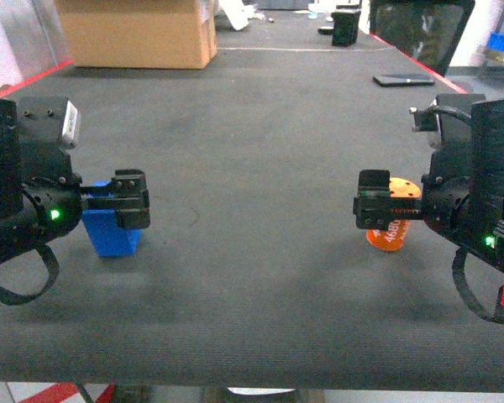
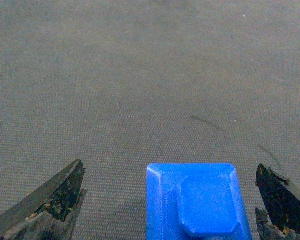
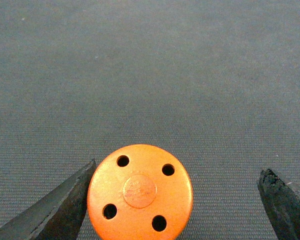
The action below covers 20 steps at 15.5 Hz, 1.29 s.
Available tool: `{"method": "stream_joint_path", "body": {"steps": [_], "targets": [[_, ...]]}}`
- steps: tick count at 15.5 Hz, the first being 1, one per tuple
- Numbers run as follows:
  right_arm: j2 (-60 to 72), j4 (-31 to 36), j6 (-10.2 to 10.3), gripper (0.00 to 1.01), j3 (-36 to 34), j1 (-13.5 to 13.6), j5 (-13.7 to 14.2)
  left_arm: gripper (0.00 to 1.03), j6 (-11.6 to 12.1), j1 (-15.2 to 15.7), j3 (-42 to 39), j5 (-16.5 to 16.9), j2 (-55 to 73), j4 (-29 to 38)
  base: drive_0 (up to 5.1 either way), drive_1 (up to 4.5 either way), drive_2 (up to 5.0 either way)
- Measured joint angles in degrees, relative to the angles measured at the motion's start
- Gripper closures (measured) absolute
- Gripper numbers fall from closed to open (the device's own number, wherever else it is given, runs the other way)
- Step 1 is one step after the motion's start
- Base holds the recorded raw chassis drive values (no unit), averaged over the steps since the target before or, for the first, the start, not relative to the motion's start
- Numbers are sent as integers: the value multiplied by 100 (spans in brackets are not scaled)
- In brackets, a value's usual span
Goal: Sort blue parts and orange caps into right shelf containers
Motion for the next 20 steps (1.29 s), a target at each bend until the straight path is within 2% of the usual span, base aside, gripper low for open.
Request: {"method": "stream_joint_path", "body": {"steps": [15, 16, 18, 19, 20], "targets": [[651, -127, 160, 3, 439, 37, 70, 5, 0, 22, 136, -46, 542, -162, 0, 0, 0], [667, -116, 179, 5, 461, 37, 96, 5, -2, 22, 162, -70, 564, -173, 0, 0, 0], [721, -59, 157, 23, 509, 39, 129, 21, -2, 22, 227, -107, 590, -205, 0, 0, 0], [741, -59, 81, 34, 525, 44, 149, 31, -4, 22, 254, -109, 605, -219, 0, 0, 0], [761, -46, -35, 57, 527, 74, 173, 59, -63, 22, 271, -114, 632, -223, 0, 0, 0]]}}
